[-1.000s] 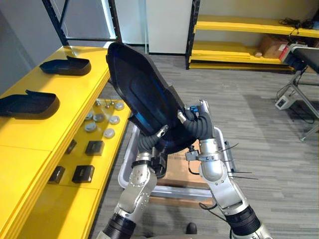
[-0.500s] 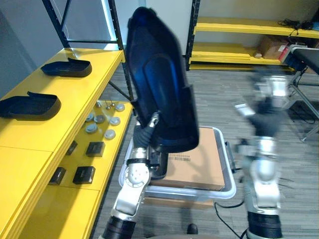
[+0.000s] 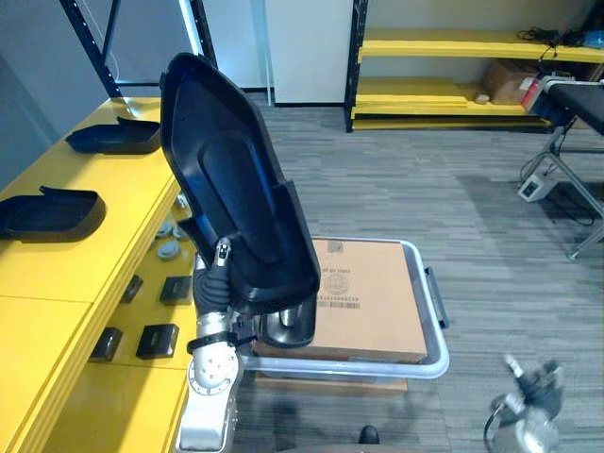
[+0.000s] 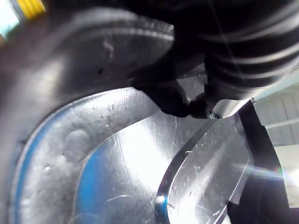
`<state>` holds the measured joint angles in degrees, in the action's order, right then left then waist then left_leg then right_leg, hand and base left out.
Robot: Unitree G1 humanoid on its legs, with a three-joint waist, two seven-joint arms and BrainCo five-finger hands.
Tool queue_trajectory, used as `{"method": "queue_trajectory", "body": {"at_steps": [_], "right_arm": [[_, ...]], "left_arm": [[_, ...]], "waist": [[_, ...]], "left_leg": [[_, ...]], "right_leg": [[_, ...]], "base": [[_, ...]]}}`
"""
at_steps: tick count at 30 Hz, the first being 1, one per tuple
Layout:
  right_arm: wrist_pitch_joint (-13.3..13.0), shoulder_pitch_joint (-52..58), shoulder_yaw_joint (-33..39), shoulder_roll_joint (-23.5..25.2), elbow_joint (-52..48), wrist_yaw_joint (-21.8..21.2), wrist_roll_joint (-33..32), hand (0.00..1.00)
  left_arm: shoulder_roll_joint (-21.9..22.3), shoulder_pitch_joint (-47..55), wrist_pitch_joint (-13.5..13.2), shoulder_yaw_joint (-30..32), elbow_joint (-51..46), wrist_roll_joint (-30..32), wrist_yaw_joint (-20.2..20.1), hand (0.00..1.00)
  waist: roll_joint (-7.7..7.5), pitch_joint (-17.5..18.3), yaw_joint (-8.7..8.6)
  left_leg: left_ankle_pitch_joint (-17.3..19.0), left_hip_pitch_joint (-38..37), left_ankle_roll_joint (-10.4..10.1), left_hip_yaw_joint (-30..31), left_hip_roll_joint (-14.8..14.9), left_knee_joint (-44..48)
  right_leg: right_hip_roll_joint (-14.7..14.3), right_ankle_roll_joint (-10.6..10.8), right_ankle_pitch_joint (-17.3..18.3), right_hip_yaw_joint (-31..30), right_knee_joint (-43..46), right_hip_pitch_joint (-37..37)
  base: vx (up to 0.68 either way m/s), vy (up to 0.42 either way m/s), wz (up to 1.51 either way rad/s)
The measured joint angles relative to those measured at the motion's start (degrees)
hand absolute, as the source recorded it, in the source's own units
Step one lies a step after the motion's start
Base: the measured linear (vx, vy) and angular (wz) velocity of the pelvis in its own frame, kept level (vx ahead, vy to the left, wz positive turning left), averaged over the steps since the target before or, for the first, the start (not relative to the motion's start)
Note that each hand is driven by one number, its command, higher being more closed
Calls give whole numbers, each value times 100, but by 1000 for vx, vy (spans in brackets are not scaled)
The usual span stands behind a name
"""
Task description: Walk over and take plastic housings, then place them on the shelf
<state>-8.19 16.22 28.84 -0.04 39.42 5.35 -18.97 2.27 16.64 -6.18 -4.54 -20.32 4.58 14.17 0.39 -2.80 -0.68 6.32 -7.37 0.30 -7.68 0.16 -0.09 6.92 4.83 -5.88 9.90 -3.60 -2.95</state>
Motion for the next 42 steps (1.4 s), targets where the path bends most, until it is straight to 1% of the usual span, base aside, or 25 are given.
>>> {"method": "queue_trajectory", "body": {"at_steps": [6,10,12,14,15,16,17,19,20,22,23,24,25,26,27,28,29,31,33,36,37,38,39,41,42], "right_arm": [[231,13,-753,212,797,-326,185,0],[212,-300,-1116,241,929,-301,330,0],[197,-436,-1262,264,925,-292,332,0],[214,-603,-1442,234,921,-278,350,0],[215,-586,-1425,239,919,-273,373,0],[209,-526,-1418,231,921,-244,380,0],[221,-416,-1505,257,868,-250,390,0],[221,-327,-1641,237,841,-277,394,0],[260,-397,-1690,174,846,-290,455,0],[267,-413,-1763,196,748,-304,572,0],[278,-427,-1811,204,723,-303,602,0],[339,-480,-1864,253,688,-299,631,0],[383,-506,-1865,257,680,-295,648,0],[424,-491,-1875,228,628,-299,711,0],[446,-438,-1876,133,558,-283,741,0],[451,-389,-1881,85,512,-288,748,0],[433,-355,-1862,37,478,-301,745,0],[428,-399,-1856,63,517,-314,735,0],[412,-457,-1841,22,636,-303,699,0],[396,-436,-1841,-34,587,-291,592,0],[376,-367,-1860,5,572,-293,595,0],[341,-303,-1862,95,580,-300,560,0],[339,-318,-1857,81,590,-301,553,0],[354,-339,-1845,-81,542,-308,557,0],[356,-332,-1842,-80,525,-305,554,0]], "left_arm": [[93,138,0,16,-99,-58,-140,100],[98,-18,-16,-13,-485,-169,-152,100],[109,-198,-69,-48,-524,-181,-135,100],[159,-315,-74,-127,-552,-246,-120,100],[157,-319,-74,-170,-552,-277,-115,100],[151,-324,-78,-245,-555,-293,-113,100],[148,-341,-88,-326,-553,-292,-116,100],[140,-502,-128,-561,-460,-298,-141,100],[124,-666,-157,-733,-332,-357,-174,100],[113,-786,-170,-857,-48,-426,-180,100],[109,-808,-170,-873,27,-426,-181,100],[107,-825,-170,-871,160,-454,-181,100],[107,-829,-168,-896,303,-491,-185,100],[105,-847,-143,-942,511,-497,-219,100],[102,-881,-69,-1094,609,-496,-289,100],[102,-879,-64,-1176,611,-496,-295,100],[68,-946,-134,-1284,640,-494,-291,100],[72,-1074,-200,-1291,775,-496,-265,100],[57,-1125,-202,-1289,1050,-490,-259,100],[61,-1147,-182,-1307,1371,-480,-258,100],[48,-1142,-180,-1350,1400,-468,-256,100],[78,-1138,-191,-1337,1415,-410,-247,100],[94,-1125,-189,-1329,1418,-410,-241,100],[91,-1050,-179,-1356,1390,-386,-223,100],[91,-1054,-179,-1356,1373,-386,-244,100]], "waist": [[-49,-76,162],[-205,-274,189],[-215,-403,219],[-176,-539,227],[-176,-549,283],[-184,-557,321],[-284,-537,303],[-325,-530,167],[-266,-518,169],[-234,-449,153],[-248,-433,167],[-298,-401,183],[-272,-375,229],[-177,-329,261],[-67,-331,237],[5,-326,179],[46,-254,64],[-42,-246,20],[-20,-257,-48],[-3,-275,-219],[-157,-219,-212],[-280,-236,-152],[-251,-237,-121],[83,-121,29],[105,-120,28]], "left_leg": [[-24,-26,-27,474,-35,15],[-105,587,-81,1328,-202,417],[-45,967,3,852,-33,676],[-82,1334,35,-629,456,1172],[-46,1432,89,-960,517,1264],[142,1471,297,-1547,594,1382],[498,1293,211,-2740,897,1615],[567,1163,205,-3626,1068,1824],[608,1255,324,-3578,979,1969],[617,1252,350,-3275,780,1759],[617,1226,356,-3232,727,1719],[625,1168,356,-3164,597,1708],[637,1092,348,-3164,553,1702],[651,978,331,-3099,509,1677],[651,733,331,-2873,447,1537],[651,612,331,-2694,439,1408],[652,546,315,-2343,478,1178],[611,404,295,-1983,469,1012],[611,233,280,-1651,455,977],[608,166,122,-940,452,1138],[664,148,-59,-753,386,1259],[811,96,-234,-652,309,1330],[819,77,-248,-641,335,1333],[858,116,-419,-670,788,1383],[798,111,-513,-670,856,1274]], "right_leg": [[107,45,192,491,171,-202],[415,129,439,1675,522,-229],[607,189,551,2268,743,-226],[888,244,667,2929,1152,-232],[973,248,670,3044,1237,-244],[1078,250,668,3257,1305,-320],[1228,265,659,3670,1326,-521],[1437,396,571,4096,1395,-727],[1648,463,535,4419,1667,-668],[1471,664,678,4332,1316,-749],[1386,649,667,4332,1181,-782],[1242,462,534,4403,1042,-798],[1352,432,487,4487,1202,-896],[1563,300,425,4416,1803,-890],[1794,-241,317,3847,2712,-772],[1870,-437,322,3342,3234,-546],[1598,-228,1004,2115,3955,-3],[961,-165,1674,932,4193,587],[531,-173,1991,432,3962,978],[23,-144,1936,-414,3184,1487],[-19,-74,1347,-685,2640,1509],[105,-29,1009,-734,2554,1455],[99,-41,1035,-718,2561,1431],[-212,-168,1018,-409,2103,1164],[-281,-214,987,-347,1977,1092]], "base": [[-11,-22,44],[-7,-2,148],[-48,40,182],[8,109,159],[24,206,110],[66,227,108],[108,222,125],[183,214,131],[183,286,98],[121,242,74],[97,118,67],[75,21,35],[117,77,45],[147,169,64],[128,171,81],[184,101,119],[98,-14,107],[177,-102,112],[191,-114,105],[177,-165,135],[178,-259,127],[181,-277,100],[165,-278,57],[126,-232,24],[57,-173,18]]}}
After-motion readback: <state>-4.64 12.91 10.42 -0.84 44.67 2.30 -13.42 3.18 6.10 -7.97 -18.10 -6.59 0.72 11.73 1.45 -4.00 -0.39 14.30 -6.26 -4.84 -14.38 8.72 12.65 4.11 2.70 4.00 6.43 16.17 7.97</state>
